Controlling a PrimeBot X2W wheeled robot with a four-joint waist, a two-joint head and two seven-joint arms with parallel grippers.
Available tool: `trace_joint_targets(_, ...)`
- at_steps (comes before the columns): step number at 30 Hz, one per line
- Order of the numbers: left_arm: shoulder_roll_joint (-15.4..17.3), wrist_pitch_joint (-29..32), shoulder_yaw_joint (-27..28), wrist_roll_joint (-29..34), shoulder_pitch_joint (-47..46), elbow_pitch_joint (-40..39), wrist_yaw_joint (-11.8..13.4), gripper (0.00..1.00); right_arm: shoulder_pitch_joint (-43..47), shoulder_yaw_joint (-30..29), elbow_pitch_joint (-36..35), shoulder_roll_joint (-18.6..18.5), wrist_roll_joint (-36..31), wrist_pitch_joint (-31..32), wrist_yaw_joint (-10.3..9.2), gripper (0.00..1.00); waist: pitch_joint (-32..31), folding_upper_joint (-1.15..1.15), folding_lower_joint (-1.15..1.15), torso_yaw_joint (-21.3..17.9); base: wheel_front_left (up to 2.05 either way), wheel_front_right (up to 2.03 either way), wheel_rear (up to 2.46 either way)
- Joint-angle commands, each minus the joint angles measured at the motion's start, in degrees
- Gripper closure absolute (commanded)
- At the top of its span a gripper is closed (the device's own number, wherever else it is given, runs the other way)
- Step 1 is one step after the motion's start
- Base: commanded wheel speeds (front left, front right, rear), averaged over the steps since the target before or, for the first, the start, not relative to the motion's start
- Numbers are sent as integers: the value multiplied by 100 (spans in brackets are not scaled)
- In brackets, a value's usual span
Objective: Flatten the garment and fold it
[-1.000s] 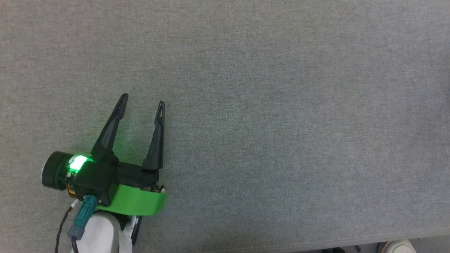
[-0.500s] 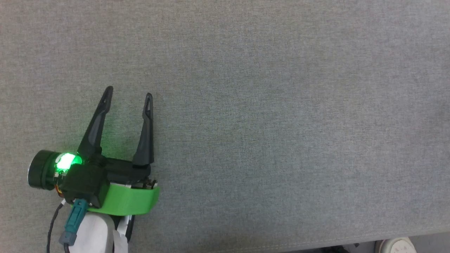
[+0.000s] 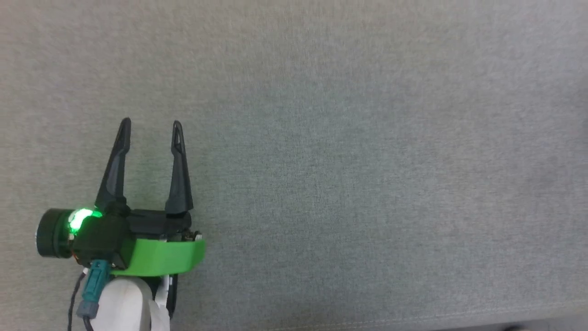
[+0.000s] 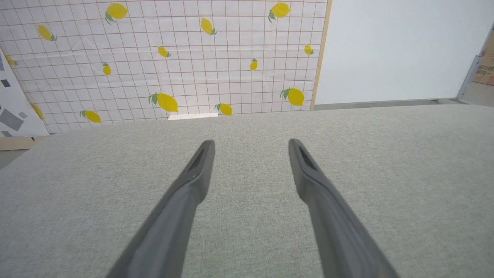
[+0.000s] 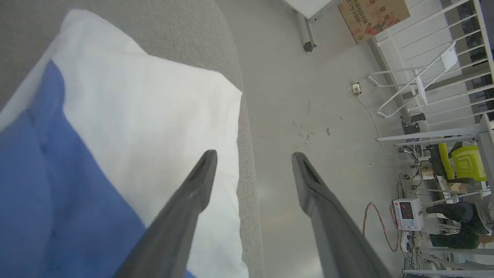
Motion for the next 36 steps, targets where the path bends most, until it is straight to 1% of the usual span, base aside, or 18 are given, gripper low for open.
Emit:
trace_joint_targets(1,-33,-40,13,-65,64,46,43,0,52,13,-22,128,28,-122,-10,0,-504,0,0,77,0,0,0)
trace_joint_targets(4,-72,-43,15,-78,178,42,61,0,124,59,-124,327,166,-365,-10,0,-820,0,0,92,0,0,0)
trace_joint_targets(8,-94,-44,86,-120,403,58,87,0,230,119,-352,689,404,-645,-10,0,-1206,0,0,97,0,0,0)
trace_joint_targets(12,-101,-45,148,-134,599,51,104,0,451,79,-661,1153,684,-764,-10,0,-1552,0,0,108,0,0,0)
trace_joint_targets(13,-97,-45,154,-137,655,65,92,0,558,70,-788,1310,757,-773,-10,0,-1658,0,0,116,0,0,0)
trace_joint_targets(14,-100,-45,175,-158,754,84,83,0,793,34,-1105,1568,828,-795,-10,0,-1814,0,0,137,0,0,0)
trace_joint_targets(16,-111,-45,186,-180,844,106,72,0,1081,-42,-1488,1838,918,-845,-10,0,-1989,0,0,172,0,0,0)
trace_joint_targets(20,-130,-45,195,-195,1020,140,59,0,1761,-178,-2369,2320,1052,-938,-10,0,-2264,0,0,250,0,0,0)
trace_joint_targets(27,-211,-45,141,-241,1319,222,49,0,2831,-218,-3824,3006,979,-1106,-10,0,-2602,0,0,429,0,0,0)
trace_joint_targets(31,-253,-45,103,-299,1457,360,6,0,3345,-174,-4218,3293,853,-1301,-10,0,-2774,0,0,525,0,0,0)
trace_joint_targets(36,-294,-45,86,-349,1558,572,-54,0,3893,-82,-4363,3566,691,-1560,-10,0,-2975,0,0,612,0,0,0)
